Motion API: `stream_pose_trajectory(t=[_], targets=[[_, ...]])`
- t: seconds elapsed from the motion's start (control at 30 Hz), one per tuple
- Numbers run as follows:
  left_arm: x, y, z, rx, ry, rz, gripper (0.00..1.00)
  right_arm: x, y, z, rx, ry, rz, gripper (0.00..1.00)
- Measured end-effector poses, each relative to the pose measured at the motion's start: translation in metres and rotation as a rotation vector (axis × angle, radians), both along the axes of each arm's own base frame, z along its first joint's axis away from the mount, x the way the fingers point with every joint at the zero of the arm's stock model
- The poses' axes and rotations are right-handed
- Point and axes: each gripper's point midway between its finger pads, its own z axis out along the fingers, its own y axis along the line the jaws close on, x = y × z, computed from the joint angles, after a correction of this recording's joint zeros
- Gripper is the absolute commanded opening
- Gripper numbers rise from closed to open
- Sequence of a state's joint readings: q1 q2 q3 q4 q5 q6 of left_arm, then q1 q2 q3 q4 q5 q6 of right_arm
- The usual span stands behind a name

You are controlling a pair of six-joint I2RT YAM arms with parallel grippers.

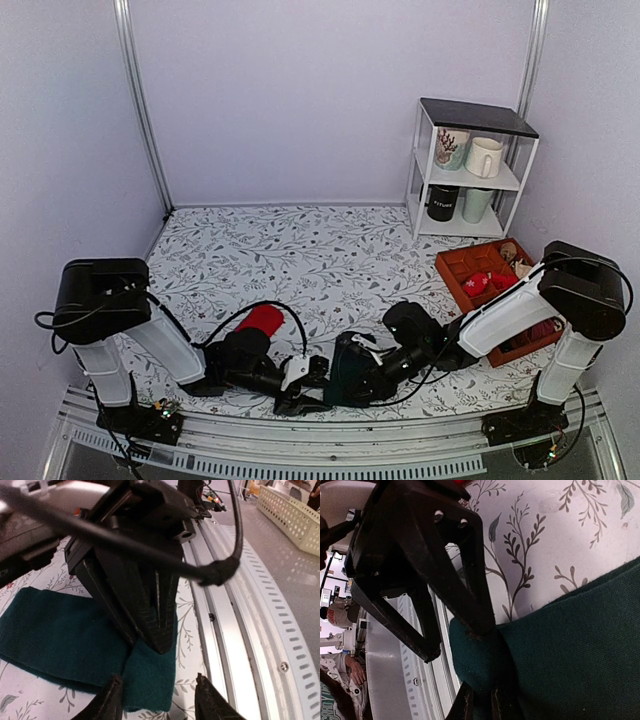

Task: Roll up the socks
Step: Roll the sock at the center of the board.

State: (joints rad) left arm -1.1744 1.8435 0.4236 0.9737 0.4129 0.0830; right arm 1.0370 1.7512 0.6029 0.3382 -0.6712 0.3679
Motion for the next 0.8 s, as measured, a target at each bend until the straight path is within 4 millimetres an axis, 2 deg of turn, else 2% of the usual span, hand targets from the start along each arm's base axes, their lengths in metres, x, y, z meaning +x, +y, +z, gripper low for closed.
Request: stream_pose_trajectory(t=[0.23,0.37,0.53,0.63,0.7,0.8], targets=[[-0.009,-0.003,0.001,-0.005,-0.004,-0.018,0.48,0.000,-0.004,0.000,-0.010,0.056,-0.014,0.04],[-0.008,-0.008,-0.004,0.002,0.000,-0.018,0.44,-0.001,-0.004,0.000,-0.013,0.072,-0.015,0.04],[-0.005,-0.015,-0.010,0.009,0.004,-0.007,0.24,-0.002,-0.005,0.001,-0.016,0.086,-0.020,0.04],[-0.003,-0.017,-0.011,0.013,0.012,-0.002,0.17,-0.003,-0.005,0.001,-0.017,0.094,-0.018,0.05],[-0.003,-0.018,-0.011,0.014,0.021,-0.003,0.00,-0.004,-0.006,0.001,-0.019,0.100,-0.016,0.07],[-0.004,-0.020,-0.011,0.018,0.039,-0.002,0.00,-0.004,-0.007,0.000,-0.023,0.111,-0.013,0.17]])
